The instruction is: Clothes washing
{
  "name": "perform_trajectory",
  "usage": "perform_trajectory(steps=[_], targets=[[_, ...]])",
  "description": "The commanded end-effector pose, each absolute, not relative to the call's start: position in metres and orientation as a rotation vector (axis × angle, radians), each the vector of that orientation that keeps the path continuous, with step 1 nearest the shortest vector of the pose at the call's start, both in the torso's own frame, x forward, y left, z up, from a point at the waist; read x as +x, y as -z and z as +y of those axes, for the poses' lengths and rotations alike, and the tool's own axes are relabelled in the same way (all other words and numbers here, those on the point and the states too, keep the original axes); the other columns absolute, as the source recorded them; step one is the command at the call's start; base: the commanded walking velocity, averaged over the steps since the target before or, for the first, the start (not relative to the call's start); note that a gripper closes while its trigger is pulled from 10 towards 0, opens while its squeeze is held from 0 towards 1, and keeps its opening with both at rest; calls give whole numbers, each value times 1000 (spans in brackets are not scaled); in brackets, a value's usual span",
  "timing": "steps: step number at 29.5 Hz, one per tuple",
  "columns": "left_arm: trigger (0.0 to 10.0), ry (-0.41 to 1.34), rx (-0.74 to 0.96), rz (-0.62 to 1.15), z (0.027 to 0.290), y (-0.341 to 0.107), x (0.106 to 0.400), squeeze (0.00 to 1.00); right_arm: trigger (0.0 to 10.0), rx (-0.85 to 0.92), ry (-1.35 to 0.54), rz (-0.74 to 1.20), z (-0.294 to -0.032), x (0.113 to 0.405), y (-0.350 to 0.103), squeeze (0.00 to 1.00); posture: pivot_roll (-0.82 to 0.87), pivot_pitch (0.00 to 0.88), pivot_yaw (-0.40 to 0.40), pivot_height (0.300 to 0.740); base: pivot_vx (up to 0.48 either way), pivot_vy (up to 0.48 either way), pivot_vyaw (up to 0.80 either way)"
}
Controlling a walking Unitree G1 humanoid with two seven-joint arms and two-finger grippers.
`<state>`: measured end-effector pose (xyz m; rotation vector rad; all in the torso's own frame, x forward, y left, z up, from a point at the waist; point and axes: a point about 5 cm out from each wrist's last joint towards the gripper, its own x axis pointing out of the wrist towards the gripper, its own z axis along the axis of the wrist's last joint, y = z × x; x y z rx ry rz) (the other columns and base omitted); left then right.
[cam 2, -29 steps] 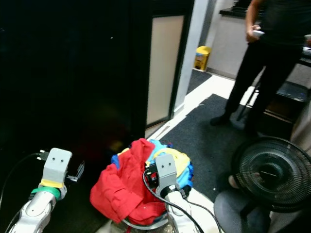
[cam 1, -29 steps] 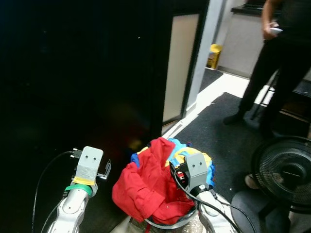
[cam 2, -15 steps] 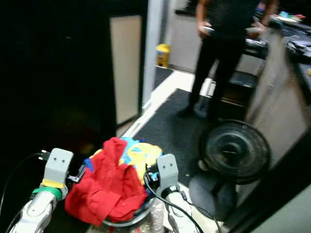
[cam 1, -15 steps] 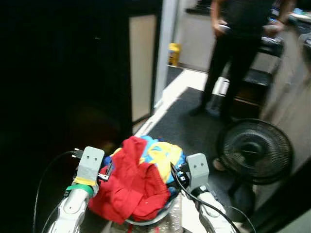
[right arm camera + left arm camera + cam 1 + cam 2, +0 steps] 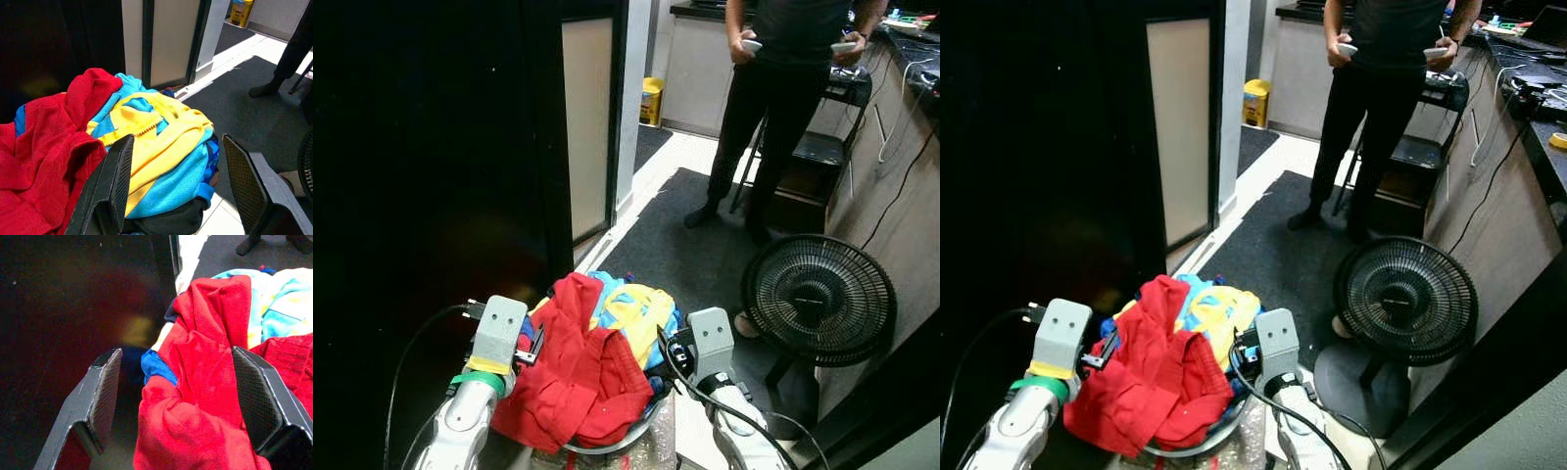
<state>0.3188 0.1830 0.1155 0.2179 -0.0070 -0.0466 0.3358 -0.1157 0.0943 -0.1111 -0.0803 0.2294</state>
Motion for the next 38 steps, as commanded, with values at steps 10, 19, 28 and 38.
perform_trajectory(steps=[10,19,28,38], targets=[[10000,79,203,40,175,-102,314,0,10000,-122,-230,-54,-115,332,-86,0,-3,123,34,740,0,0,0],[10000,42,205,100,182,-90,315,0,10000,-116,-250,-59,-108,331,-87,0,-8,195,31,740,0,0,0],[10000,-37,286,197,203,-82,332,0,10000,-94,-339,-171,-78,355,-133,0,-26,281,10,740,0,0,0],[10000,1,326,292,205,-58,321,0,10000,-110,-369,-146,-78,362,-138,0,-38,318,-7,740,0,0,0]])
